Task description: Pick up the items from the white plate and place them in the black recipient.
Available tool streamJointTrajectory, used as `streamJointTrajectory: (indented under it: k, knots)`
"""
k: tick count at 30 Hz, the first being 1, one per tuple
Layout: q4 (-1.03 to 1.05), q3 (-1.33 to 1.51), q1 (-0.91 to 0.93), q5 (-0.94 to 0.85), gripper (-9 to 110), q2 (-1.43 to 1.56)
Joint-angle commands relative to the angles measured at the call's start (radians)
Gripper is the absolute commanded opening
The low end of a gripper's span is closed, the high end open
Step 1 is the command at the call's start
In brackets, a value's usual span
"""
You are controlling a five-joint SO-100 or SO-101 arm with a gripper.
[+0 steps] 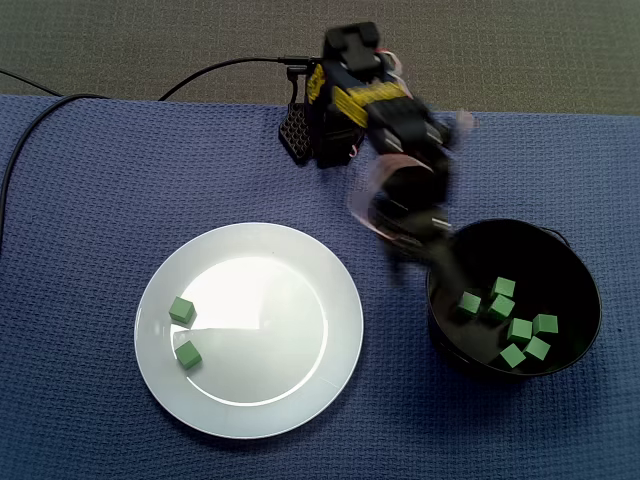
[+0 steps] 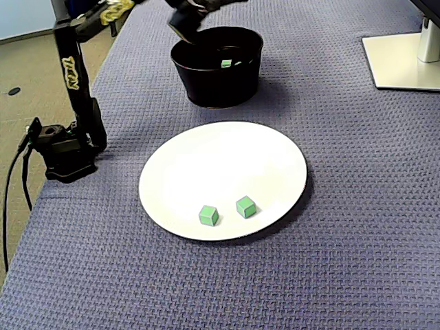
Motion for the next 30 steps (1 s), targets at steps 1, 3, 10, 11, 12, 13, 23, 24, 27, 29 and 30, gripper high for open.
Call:
streamJointTrajectory:
  k: [1, 3, 10, 11, 12, 13, 23, 24, 27, 29, 30]
  knots:
    - [0.183, -0.212, 0.465, 0.077, 59, 0.095]
    - [0.21, -0.259, 0.65, 0.071, 59, 0.048]
    - [0.238, -0.354, 0.963, 0.054, 51, -0.267]
    - [0.244, -0.356, 0.979, 0.054, 50, -0.31]
    - [0.245, -0.354, 0.985, 0.048, 49, -0.35]
    - [0.232, -0.341, 0.986, 0.038, 48, -0.383]
    - [0.051, -0.301, 0.874, 0.026, 43, -0.644]
    - [0.049, -0.302, 0.861, 0.025, 43, -0.669]
    - [0.055, -0.296, 0.83, 0.029, 41, -0.726]
    - [0.051, -0.296, 0.813, 0.029, 40, -0.753]
    - [0.048, -0.298, 0.807, 0.029, 39, -0.764]
